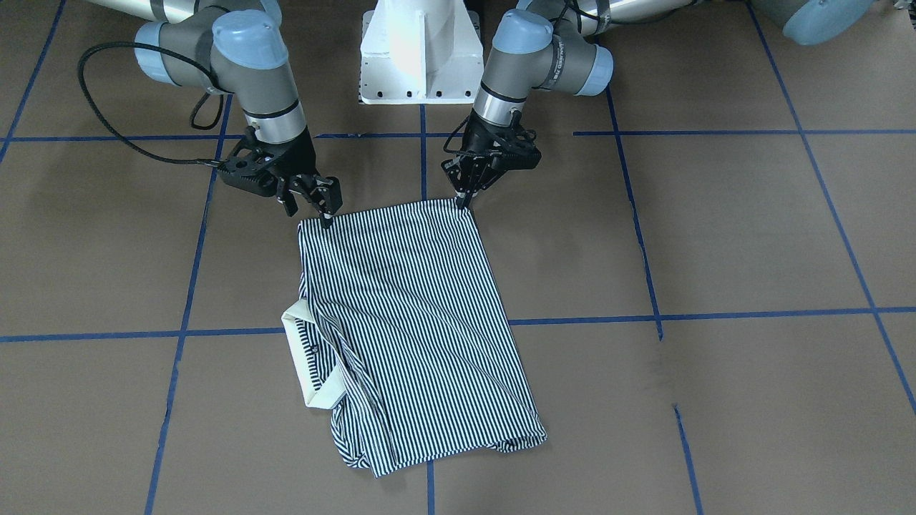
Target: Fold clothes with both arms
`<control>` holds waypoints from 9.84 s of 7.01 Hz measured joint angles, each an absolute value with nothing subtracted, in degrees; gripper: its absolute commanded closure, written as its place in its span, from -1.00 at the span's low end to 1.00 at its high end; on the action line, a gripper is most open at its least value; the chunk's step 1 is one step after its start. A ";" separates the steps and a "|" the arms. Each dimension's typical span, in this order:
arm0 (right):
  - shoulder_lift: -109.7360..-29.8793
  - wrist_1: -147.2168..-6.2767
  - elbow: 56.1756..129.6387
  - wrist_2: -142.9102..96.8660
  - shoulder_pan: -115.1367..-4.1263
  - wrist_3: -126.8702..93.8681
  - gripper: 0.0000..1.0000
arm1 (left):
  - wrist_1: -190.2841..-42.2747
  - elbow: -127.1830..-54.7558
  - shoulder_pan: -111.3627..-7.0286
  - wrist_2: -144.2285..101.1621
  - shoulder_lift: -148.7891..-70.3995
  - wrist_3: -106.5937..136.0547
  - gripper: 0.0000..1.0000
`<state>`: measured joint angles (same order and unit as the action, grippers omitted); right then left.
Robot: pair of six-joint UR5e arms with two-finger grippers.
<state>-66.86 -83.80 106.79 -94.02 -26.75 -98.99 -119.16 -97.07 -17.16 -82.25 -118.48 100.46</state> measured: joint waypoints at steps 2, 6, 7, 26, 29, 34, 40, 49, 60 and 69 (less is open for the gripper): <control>-64.97 -86.82 105.06 -94.18 -26.33 -98.46 -0.43 | -119.04 -97.11 -17.14 -81.95 -118.58 100.46 1.00; -64.61 -86.96 102.17 -94.18 -26.07 -98.26 -0.40 | -118.94 -97.19 -17.14 -81.89 -118.51 100.46 1.00; -64.54 -86.97 101.76 -94.08 -25.92 -98.26 -0.40 | -118.92 -97.20 -17.14 -81.86 -118.51 100.46 1.00; -61.23 -87.28 101.51 -93.89 -25.45 -99.21 1.00 | -117.76 -100.05 -17.19 -82.83 -118.57 97.71 1.00; -61.62 -100.95 119.39 -94.27 -25.14 -101.08 1.00 | -104.85 -112.59 -17.35 -87.97 -118.41 95.81 1.00; -61.01 -114.36 132.03 -93.76 -21.11 -104.40 1.00 | -87.71 -127.18 -17.27 -92.64 -118.70 94.95 1.00; -54.71 -103.14 111.05 -91.83 -27.26 -102.63 1.00 | -91.20 -104.32 -32.99 -94.50 -131.14 80.28 1.00; -43.98 -82.90 76.81 -91.79 -34.53 -97.15 -1.00 | -109.64 -76.75 -36.12 -94.61 -134.69 73.49 -0.99; -52.91 -94.12 100.02 -89.00 -26.14 -79.78 -0.55 | -119.78 -81.03 -41.66 -104.79 -126.06 53.30 -1.00; -60.95 -96.46 112.97 -81.58 -19.34 -107.86 -0.68 | -119.97 -81.60 -41.34 -104.77 -126.03 54.90 -1.00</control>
